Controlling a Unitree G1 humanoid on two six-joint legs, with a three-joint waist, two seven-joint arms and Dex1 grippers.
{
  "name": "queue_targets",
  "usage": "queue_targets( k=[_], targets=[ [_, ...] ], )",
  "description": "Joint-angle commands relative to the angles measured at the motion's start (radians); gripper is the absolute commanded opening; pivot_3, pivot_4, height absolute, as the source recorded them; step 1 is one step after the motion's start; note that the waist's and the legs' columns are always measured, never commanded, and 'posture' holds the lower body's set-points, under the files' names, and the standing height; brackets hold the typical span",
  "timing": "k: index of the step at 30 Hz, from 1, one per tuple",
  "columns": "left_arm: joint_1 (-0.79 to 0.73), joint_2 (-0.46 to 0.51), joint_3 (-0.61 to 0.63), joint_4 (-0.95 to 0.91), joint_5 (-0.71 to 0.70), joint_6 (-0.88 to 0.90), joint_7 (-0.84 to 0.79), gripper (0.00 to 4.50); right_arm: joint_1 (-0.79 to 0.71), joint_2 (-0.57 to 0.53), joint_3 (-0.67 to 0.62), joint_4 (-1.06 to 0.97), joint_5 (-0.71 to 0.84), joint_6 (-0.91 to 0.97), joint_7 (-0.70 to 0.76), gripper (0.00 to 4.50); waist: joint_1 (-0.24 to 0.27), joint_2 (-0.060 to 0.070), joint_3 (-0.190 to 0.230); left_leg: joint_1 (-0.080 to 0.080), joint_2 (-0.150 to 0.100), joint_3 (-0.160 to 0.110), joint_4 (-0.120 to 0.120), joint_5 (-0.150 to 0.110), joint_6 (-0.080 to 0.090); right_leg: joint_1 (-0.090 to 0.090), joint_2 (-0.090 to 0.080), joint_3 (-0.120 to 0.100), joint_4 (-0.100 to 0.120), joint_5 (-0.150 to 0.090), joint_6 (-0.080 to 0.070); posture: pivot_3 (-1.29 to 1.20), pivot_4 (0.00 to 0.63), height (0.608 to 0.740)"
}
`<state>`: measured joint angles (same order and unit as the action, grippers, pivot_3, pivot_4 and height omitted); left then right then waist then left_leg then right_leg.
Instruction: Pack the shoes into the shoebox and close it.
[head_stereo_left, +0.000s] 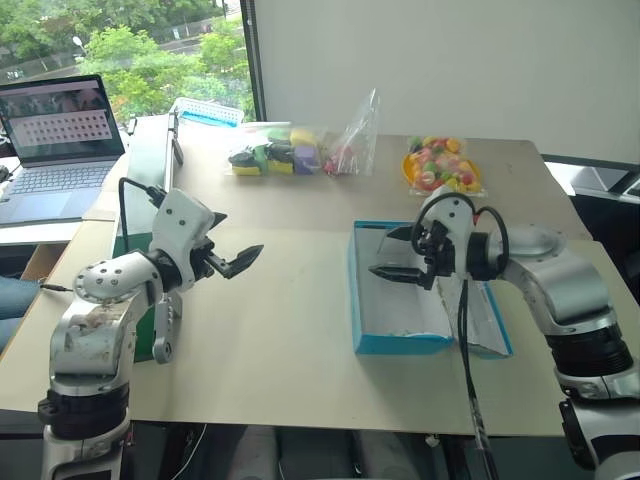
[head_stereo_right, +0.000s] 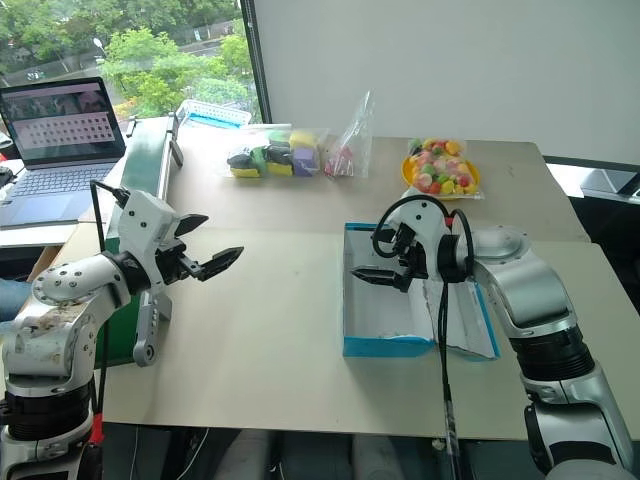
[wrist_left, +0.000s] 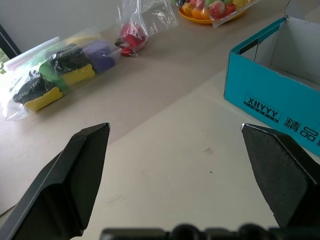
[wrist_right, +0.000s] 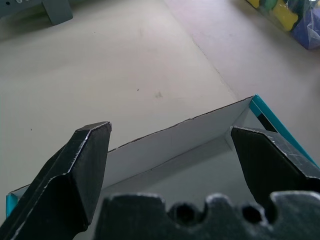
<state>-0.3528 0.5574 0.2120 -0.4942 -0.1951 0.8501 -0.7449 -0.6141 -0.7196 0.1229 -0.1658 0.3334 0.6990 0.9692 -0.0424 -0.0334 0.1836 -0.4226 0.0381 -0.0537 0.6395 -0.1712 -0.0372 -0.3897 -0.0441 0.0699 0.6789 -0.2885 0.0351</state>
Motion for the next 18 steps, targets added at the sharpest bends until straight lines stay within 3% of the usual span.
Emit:
queue_targets(
  k=[1,9,18],
  targets=[
    [-0.031,0.017,-0.011,-0.005,-0.003,-0.04,0.037,4.5,-0.001,-0.006,-0.018,-0.015,-0.012,-0.031,-0.011,4.45,0.0,0.0,0.0,0.0,0.0,0.0,0.0,0.0,0.0,0.0,0.0,0.0,0.0,0.0,0.0,0.0,0.15,0.74],
    [-0.059,-0.042,0.016,0.026,0.013,-0.132,0.201,4.5,-0.02,0.019,0.01,-0.001,-0.03,-0.05,-0.016,4.45,0.0,0.0,0.0,0.0,0.0,0.0,0.0,0.0,0.0,0.0,0.0,0.0,-0.001,0.0,0.0,0.0,0.15,0.74],
    [-0.108,0.0,0.164,0.178,0.056,-0.082,0.404,4.5,-0.093,0.084,0.025,0.08,-0.05,-0.091,-0.015,4.45,-0.002,0.0,0.0,0.0,0.0,0.0,0.0,0.0,0.0,0.0,0.0,0.0,0.0,0.0,0.0,0.0,0.15,0.74]
  ],
)
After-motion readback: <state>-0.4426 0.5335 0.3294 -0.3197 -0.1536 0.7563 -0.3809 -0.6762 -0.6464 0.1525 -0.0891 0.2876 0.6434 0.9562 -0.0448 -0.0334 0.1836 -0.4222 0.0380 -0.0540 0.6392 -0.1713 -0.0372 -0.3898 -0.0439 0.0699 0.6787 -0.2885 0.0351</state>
